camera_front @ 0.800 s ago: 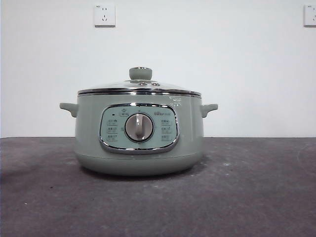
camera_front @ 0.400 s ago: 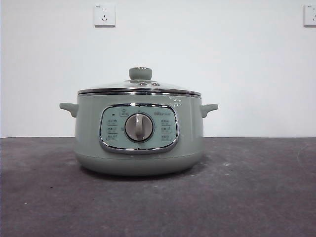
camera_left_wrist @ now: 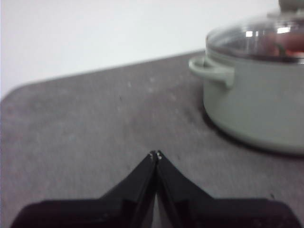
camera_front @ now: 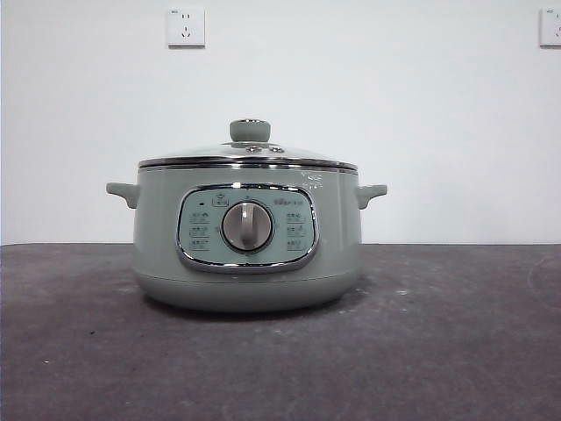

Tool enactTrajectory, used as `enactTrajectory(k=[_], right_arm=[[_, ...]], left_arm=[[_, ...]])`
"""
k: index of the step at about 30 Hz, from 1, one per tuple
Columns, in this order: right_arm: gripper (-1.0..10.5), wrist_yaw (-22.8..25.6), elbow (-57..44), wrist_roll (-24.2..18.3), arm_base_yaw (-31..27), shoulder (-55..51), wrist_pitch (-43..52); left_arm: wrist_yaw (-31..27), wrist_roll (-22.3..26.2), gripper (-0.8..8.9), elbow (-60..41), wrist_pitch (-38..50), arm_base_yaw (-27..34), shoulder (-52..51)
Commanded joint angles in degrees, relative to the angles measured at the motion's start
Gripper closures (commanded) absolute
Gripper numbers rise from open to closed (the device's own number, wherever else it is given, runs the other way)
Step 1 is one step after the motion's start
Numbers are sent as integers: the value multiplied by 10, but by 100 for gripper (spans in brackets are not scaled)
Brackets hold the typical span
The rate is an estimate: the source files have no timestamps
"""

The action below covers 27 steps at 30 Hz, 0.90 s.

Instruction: Pick up the pumpkin,open the lid,put the pumpkin in the pot,close the lid

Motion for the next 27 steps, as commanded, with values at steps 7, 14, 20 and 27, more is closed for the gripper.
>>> enactTrajectory(k=[7,14,20,27], right_arm=[[945,-2,-1,-2,1,-1,-9],[945,-2,-1,-2,1,-1,-9],[945,-2,-1,-2,1,-1,-9],[945,5,-1,-42,-3,-2,-9]], left_arm=[[4,-27,817,-9,-8,3,-2],[5,-27,817,-9,-8,3,-2],[5,-27,817,-9,-8,3,-2],[5,-27,818,-9,-8,4,-2]])
